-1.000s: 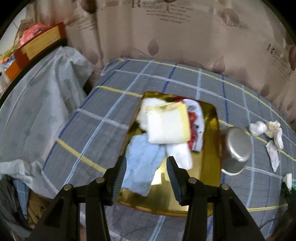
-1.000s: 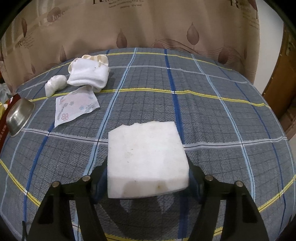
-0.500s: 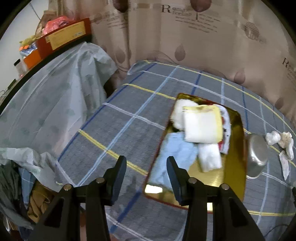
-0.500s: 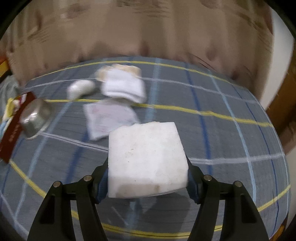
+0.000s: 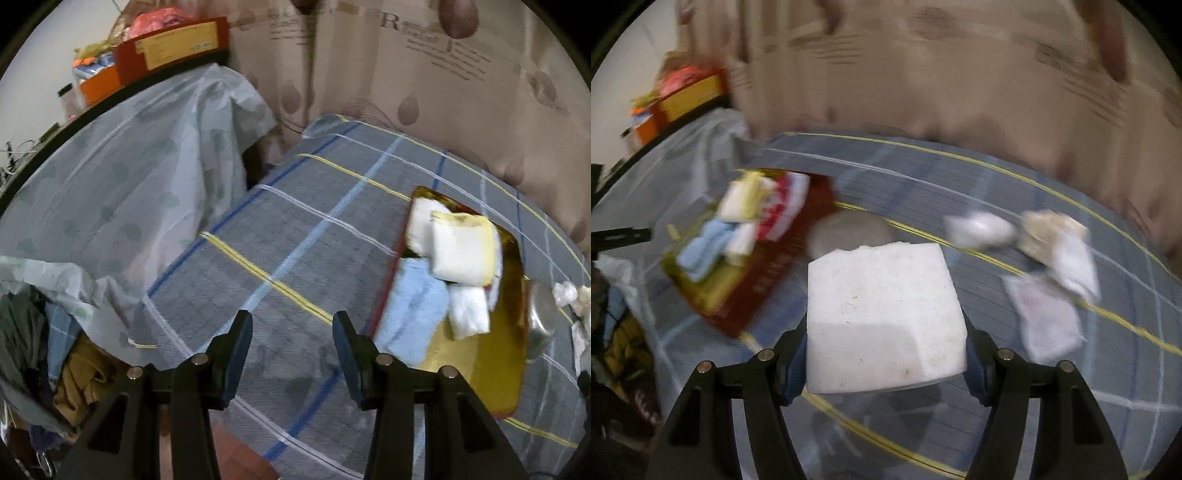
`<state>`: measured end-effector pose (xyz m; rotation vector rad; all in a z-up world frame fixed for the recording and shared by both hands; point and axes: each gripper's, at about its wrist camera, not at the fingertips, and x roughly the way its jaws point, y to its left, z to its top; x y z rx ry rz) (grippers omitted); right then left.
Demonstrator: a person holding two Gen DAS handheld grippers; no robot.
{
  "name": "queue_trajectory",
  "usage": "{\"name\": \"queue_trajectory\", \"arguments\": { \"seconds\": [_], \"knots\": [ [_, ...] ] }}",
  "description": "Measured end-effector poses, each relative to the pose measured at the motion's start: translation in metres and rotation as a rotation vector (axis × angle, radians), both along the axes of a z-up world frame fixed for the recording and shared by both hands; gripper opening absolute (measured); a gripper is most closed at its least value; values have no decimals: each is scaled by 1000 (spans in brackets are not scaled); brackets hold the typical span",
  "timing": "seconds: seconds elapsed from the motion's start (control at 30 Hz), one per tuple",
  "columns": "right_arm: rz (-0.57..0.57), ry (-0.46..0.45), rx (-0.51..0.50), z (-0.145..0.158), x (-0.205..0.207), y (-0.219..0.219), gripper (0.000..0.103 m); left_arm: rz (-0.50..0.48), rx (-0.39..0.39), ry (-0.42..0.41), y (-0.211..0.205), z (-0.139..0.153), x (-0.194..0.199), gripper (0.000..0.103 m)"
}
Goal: Organize soft objects
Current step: 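Lower the white pad with the right tool into the tray and release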
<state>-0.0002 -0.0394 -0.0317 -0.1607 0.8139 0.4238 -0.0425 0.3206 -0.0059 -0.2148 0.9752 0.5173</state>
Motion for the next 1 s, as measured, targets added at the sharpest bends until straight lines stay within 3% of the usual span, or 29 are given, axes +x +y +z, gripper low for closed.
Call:
{"name": "queue_trajectory", "arguments": {
  "seconds": [0.3,0.47,1.0],
  "knots": [
    [183,-9,-3,5,-1,102,65,49,-31,14,25,-6,-5,46],
    [234,8,-32,-5,0,136,65,103,-62,10,42,-10,-11,46],
    [255,54,-90,-37,22,183,66,169,-120,15,62,-15,-18,46]
  ]
}}
